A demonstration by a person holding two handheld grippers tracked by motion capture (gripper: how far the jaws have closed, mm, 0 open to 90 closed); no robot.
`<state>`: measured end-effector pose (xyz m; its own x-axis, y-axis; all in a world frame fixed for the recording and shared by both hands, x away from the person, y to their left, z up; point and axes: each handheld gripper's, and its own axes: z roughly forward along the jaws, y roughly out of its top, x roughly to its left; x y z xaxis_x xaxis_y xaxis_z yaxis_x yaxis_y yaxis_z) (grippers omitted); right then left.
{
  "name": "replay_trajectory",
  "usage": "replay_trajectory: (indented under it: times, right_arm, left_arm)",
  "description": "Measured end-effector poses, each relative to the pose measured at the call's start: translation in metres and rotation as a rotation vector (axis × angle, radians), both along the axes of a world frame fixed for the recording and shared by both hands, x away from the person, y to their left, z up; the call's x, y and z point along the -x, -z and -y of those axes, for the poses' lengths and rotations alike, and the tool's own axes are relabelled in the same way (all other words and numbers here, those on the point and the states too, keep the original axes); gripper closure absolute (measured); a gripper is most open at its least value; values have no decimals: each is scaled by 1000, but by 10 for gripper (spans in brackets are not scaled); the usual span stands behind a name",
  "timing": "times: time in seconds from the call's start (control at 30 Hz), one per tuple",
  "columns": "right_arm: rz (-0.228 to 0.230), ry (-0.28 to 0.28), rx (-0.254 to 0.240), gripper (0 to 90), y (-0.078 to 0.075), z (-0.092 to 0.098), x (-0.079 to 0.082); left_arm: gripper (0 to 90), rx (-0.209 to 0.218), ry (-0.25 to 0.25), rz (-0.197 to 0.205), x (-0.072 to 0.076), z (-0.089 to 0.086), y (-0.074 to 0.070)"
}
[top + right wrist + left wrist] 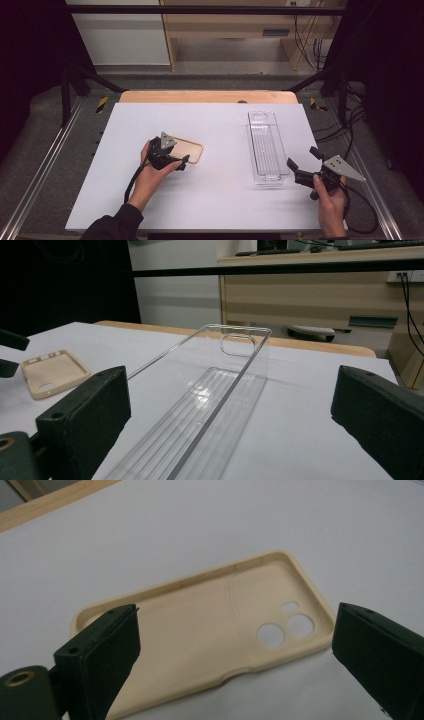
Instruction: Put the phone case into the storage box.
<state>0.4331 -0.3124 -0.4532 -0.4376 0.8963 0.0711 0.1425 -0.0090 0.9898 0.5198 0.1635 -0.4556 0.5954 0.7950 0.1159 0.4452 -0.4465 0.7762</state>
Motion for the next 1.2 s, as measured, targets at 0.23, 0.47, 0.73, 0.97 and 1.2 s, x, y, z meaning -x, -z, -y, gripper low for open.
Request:
replay_trajectory:
  times: [0.23,0.47,0.73,0.97,1.2]
  right_arm:
    - [-3,1,3,31,1,0,0]
    - [-7,0,1,33,1,1,0]
    - [-9,1,-2,34,2,1,0]
    - [-11,2,-6,36,2,2,-1]
    - [-17,-1,-3,36,3,1,-1]
  left_arm:
    - [113,-5,-14,-10,-6,11,2]
    - [433,-10,-3,-38,-7,16,5]
    - [813,-10,37,-75,-5,27,6]
    - [890,-34,46,-104,-6,37,11]
    - [900,-22,41,-109,-9,39,15]
